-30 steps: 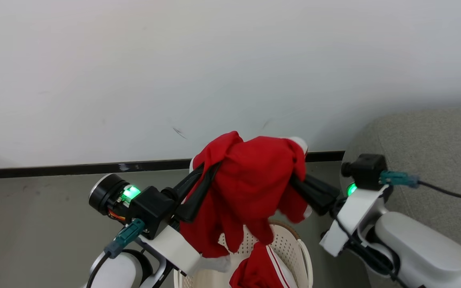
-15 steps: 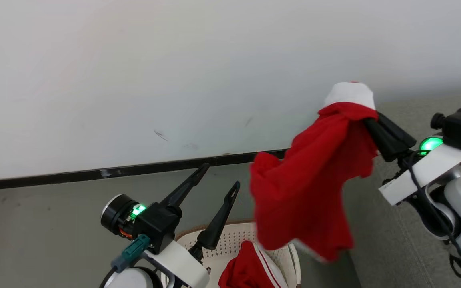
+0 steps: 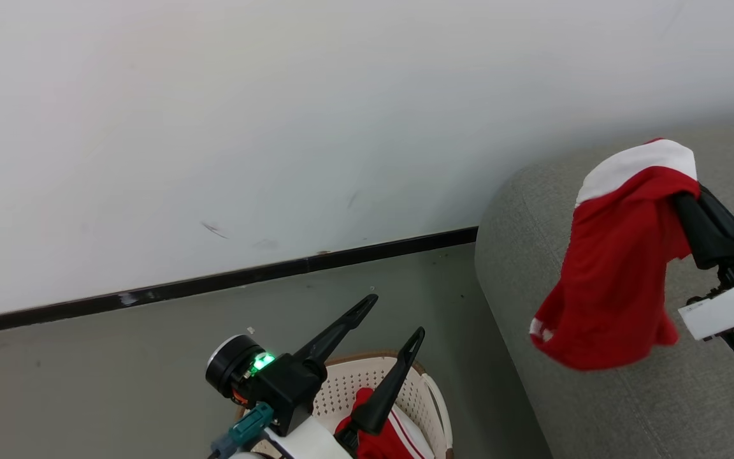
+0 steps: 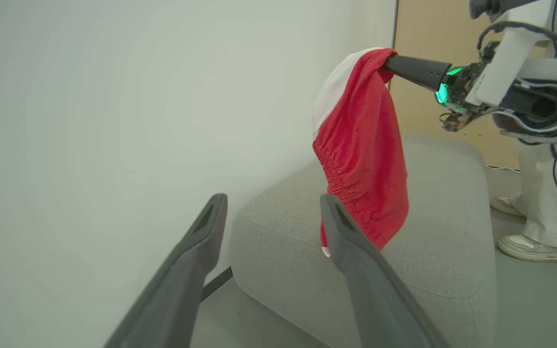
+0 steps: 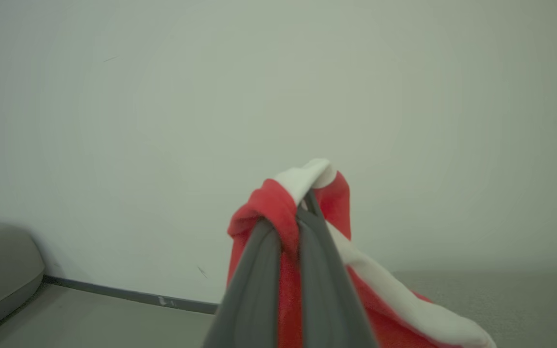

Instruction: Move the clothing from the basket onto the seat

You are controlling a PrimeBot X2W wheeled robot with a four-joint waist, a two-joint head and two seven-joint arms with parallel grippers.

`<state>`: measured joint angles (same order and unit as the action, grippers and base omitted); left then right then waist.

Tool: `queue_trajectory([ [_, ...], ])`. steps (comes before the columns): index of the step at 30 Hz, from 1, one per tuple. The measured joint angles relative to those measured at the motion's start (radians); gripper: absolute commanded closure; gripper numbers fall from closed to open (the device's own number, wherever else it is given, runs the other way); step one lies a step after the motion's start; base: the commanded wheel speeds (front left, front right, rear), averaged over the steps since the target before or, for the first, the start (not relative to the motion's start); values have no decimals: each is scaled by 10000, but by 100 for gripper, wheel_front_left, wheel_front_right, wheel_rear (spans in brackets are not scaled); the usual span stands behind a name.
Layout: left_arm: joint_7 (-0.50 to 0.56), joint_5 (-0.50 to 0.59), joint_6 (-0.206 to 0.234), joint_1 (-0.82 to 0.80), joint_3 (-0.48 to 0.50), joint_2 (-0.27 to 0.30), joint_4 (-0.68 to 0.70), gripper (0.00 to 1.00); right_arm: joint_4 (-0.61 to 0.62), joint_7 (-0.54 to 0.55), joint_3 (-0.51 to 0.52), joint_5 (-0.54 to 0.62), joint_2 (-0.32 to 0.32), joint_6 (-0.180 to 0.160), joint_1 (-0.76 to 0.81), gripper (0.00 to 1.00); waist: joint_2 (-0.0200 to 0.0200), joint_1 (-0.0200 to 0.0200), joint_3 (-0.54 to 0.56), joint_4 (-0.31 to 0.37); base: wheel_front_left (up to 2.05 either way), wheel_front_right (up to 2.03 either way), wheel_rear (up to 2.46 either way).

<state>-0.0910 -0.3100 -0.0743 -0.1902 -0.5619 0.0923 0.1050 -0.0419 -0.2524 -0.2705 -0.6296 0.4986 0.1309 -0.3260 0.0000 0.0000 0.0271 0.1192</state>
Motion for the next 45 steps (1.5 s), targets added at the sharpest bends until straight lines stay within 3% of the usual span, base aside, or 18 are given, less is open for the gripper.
queue_trajectory([
  [8,-178,-113,-169,4,-520,-171,-334,0,587,0,784,261,-205,0,1171,100,0,0,65,757,0,0,0],
  [25,-614,-215,-174,5,-688,-222,-690,0,991,0,203,504,-207,0,1631,100,0,0,69,2026,0,0,0],
  [35,-690,-107,33,24,-468,-217,-568,0,704,384,6,38,184,0,-1699,100,0,0,-249,2466,0,0,0],
  [45,-675,221,439,-5,-178,67,-213,0,-851,974,955,-548,443,0,-4162,100,0,0,-880,2505,0,0,0],
])
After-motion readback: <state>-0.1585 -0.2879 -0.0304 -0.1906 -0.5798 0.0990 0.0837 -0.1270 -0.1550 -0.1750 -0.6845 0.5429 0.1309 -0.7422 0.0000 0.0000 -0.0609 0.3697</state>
